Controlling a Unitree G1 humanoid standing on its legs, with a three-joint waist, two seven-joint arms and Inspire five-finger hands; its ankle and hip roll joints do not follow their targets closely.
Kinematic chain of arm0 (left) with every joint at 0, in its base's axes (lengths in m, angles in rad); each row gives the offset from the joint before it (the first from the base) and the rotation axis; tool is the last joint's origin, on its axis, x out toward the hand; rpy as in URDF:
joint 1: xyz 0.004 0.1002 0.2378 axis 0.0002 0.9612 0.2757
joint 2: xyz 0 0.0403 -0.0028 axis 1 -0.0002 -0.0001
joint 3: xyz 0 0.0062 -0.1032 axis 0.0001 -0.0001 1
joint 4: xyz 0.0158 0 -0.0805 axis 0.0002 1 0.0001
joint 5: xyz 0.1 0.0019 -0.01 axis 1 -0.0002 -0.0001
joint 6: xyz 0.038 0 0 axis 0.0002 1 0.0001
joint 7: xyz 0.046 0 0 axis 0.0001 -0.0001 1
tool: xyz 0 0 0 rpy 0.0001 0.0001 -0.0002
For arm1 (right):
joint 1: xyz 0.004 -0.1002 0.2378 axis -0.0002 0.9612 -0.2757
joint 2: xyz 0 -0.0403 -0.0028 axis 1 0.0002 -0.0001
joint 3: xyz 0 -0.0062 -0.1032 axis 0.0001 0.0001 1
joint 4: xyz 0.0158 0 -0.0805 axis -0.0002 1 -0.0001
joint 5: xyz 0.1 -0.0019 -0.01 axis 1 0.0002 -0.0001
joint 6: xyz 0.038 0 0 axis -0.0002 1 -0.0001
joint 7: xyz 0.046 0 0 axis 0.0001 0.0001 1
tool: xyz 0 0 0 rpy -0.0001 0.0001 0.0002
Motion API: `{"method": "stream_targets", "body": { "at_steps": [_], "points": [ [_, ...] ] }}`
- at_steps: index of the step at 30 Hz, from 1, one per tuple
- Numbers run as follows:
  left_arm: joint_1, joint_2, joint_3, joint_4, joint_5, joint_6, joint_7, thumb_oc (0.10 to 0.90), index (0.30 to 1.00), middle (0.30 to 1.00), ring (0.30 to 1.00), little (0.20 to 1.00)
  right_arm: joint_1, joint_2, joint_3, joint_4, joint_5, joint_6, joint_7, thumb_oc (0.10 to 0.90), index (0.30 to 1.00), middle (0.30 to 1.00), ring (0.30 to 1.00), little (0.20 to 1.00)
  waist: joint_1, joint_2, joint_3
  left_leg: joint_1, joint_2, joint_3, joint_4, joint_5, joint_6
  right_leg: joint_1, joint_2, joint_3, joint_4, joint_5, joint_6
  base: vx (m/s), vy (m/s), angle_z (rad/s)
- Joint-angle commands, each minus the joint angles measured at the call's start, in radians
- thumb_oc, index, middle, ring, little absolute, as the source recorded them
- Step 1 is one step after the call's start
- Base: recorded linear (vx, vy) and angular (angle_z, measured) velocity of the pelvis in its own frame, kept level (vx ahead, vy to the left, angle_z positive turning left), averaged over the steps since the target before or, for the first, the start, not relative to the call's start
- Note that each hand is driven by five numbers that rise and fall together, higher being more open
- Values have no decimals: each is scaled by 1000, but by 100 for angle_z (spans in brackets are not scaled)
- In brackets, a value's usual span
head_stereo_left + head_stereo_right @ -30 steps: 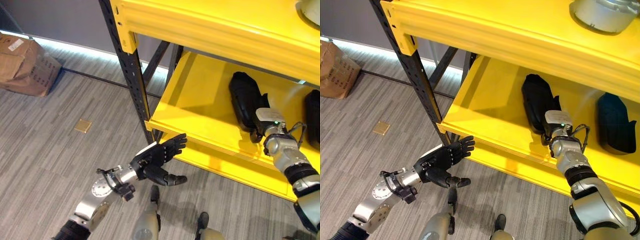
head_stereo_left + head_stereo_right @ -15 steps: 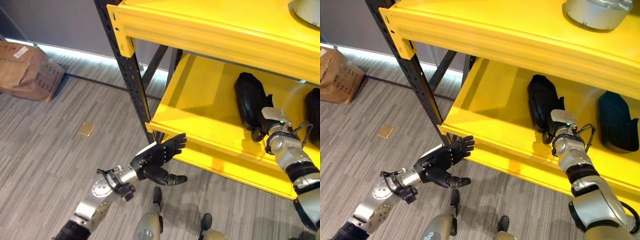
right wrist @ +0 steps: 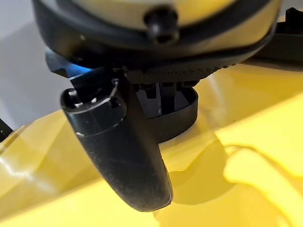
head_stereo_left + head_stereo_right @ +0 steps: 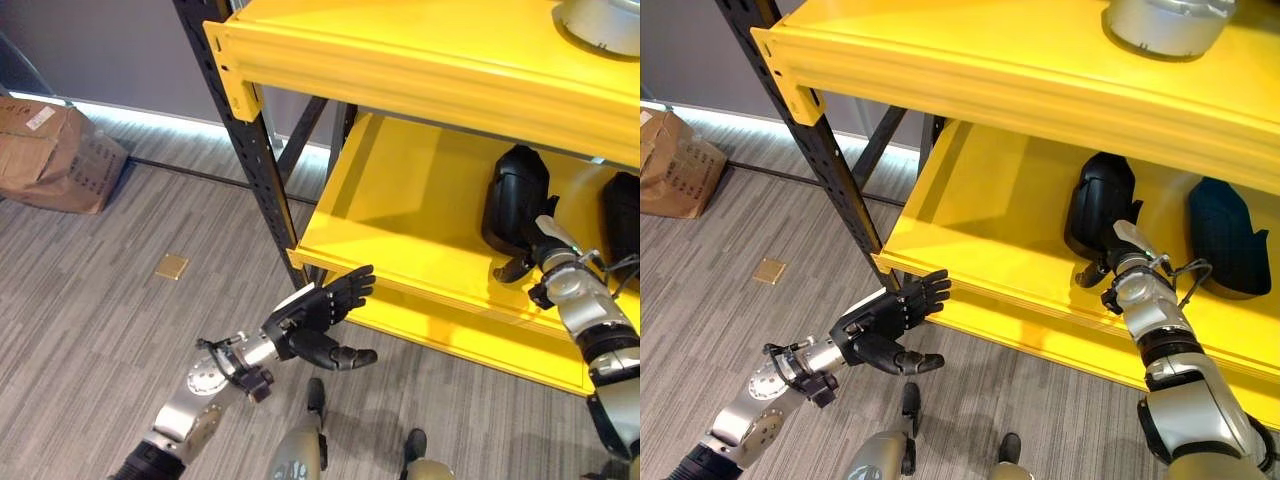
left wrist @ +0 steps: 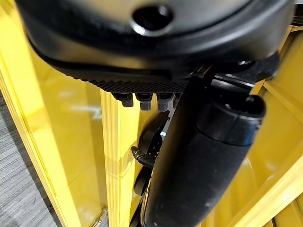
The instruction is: Move parts from the plastic box to the shelf.
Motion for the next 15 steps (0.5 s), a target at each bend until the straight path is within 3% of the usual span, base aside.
{"method": "stream_targets", "body": {
  "at_steps": [1, 4, 7, 15],
  "points": [
    [-79, -46, 28, -89, -37, -73, -5, 900, 1000, 1000, 1000, 1000, 1, 47, 47, 54, 13, -10, 11, 900, 1000, 1000, 1000, 1000, 26, 10, 51, 63, 7, 42, 83, -200, -1, -111, 4, 23, 145, -44, -58, 0, 0, 0],
    [-76, -46, 21, -82, -38, -83, -3, 900, 1000, 1000, 1000, 1000, -4, 40, 54, 37, -44, -37, -27, 900, 1000, 1000, 1000, 1000, 24, 13, 51, 64, 6, 42, 85, -200, -1, -111, 4, 23, 147, -44, -58, 0, 0, 0],
    [-70, -45, 14, -84, -40, -93, 5, 900, 1000, 1000, 1000, 1000, -19, 22, 72, -9, -191, -57, -96, 900, 1000, 1000, 1000, 1000, 22, 16, 52, 59, 3, 41, 88, -200, 0, -116, 3, 27, 150, -44, -57, 0, 0, 0],
    [-46, -28, -4, -85, -52, -131, 1, 900, 1000, 1000, 1000, 1000, -41, -47, 156, -57, -483, -2, -229, 900, 1000, 1000, 1000, 1000, 24, 18, 51, 49, 1, 43, 88, -200, 2, -123, 0, 28, 146, -40, -49, 0, 3, 0]
  ]
}}
